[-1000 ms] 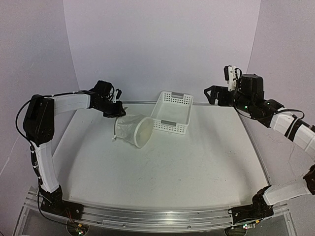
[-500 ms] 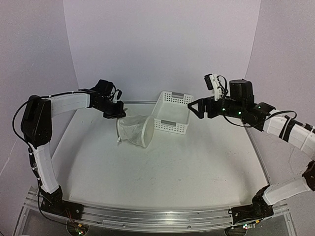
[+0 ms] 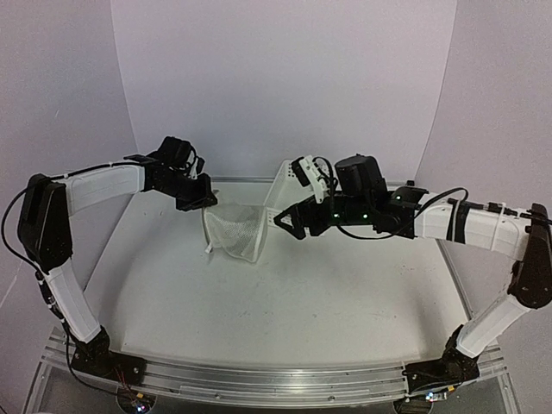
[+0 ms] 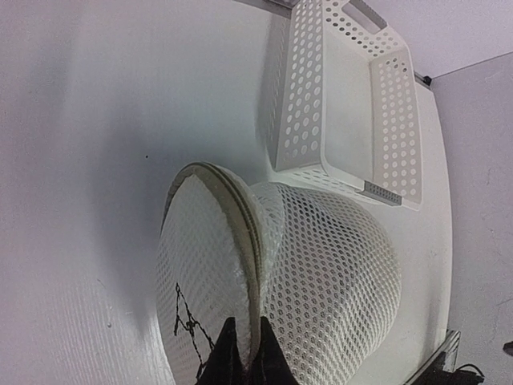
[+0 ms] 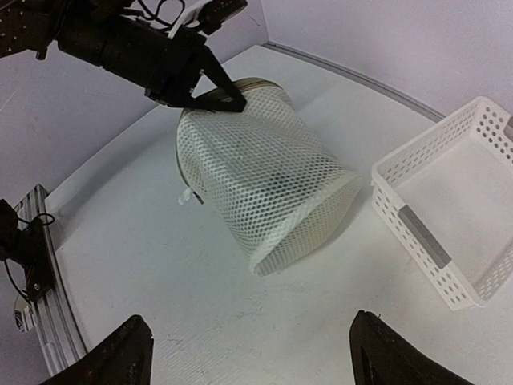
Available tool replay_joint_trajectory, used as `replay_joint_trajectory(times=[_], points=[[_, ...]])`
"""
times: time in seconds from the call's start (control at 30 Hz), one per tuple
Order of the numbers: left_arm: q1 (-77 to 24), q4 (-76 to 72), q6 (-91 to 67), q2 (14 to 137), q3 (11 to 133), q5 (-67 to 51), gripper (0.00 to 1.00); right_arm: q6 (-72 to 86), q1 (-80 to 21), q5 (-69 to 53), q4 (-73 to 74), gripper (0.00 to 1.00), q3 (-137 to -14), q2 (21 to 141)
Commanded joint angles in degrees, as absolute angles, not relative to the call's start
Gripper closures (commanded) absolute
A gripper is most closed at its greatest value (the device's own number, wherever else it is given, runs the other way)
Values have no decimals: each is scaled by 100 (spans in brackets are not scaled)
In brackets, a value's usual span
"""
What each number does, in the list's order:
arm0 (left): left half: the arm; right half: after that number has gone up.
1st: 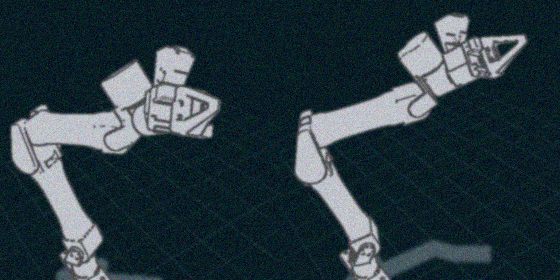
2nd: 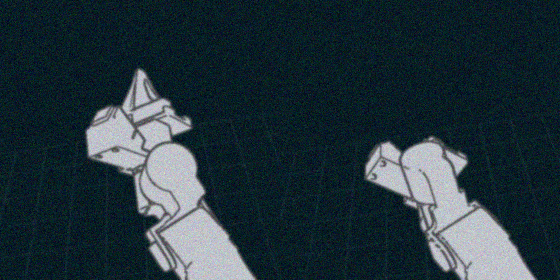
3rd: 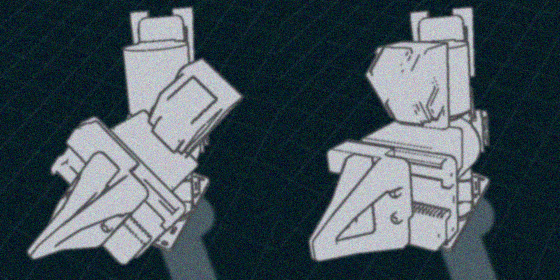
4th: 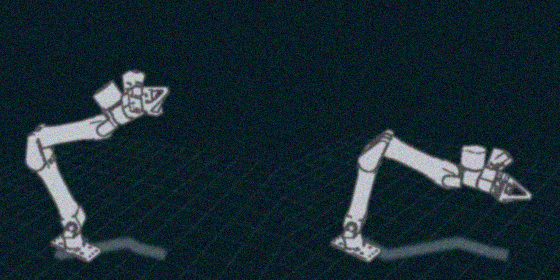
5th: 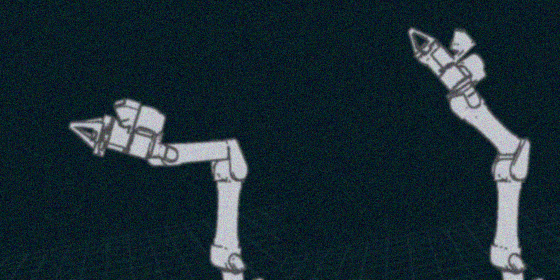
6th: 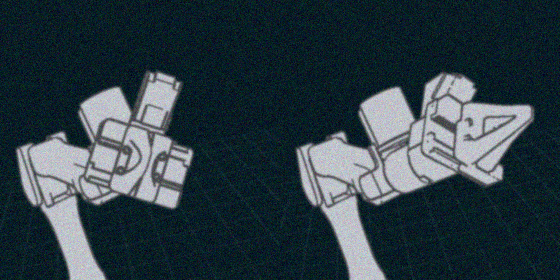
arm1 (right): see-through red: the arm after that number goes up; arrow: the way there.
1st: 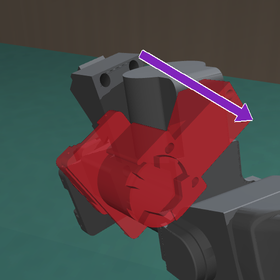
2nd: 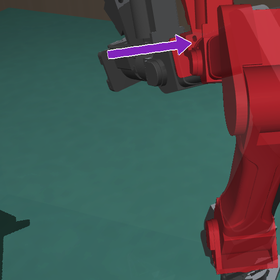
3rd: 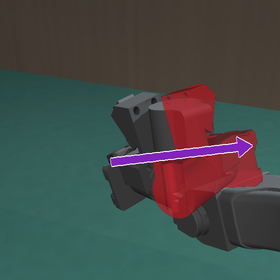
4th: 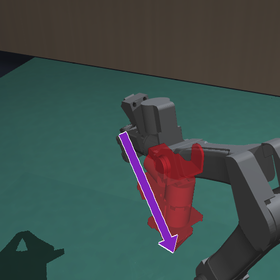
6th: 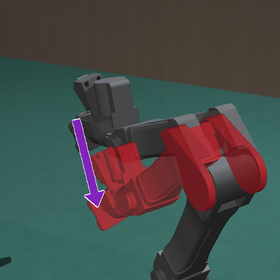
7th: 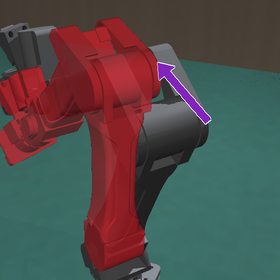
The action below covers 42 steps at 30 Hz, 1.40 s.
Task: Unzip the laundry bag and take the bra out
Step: Pick up the laundry bag at the center of the board, then pass from the left arm to the right
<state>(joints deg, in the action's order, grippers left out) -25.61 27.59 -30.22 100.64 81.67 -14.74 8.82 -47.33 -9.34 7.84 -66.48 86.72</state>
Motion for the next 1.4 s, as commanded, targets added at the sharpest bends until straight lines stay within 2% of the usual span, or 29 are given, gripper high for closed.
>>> replay_joint_trajectory(times=[0.0,0.13,0.43,1.17,1.37], points=[[-2690,2637,-3595,9567,8074,-1469,100,1041,-5100,-675,291,16,-7149,9002],[-2754,2616,-3908,9359,7963,-1280,100,1219,-5434,-462,100,19,-7400,9416],[-2908,2433,-4473,9082,7673,-1143,100,1628,-5918,517,-240,20,-8097,10355],[-3129,2240,-4896,9126,7705,-1098,100,1692,-6348,1142,-615,21,-9477,11979],[-3138,2216,-4952,9156,7721,-1115,100,1644,-6407,1487,-624,28,-9734,12311]])
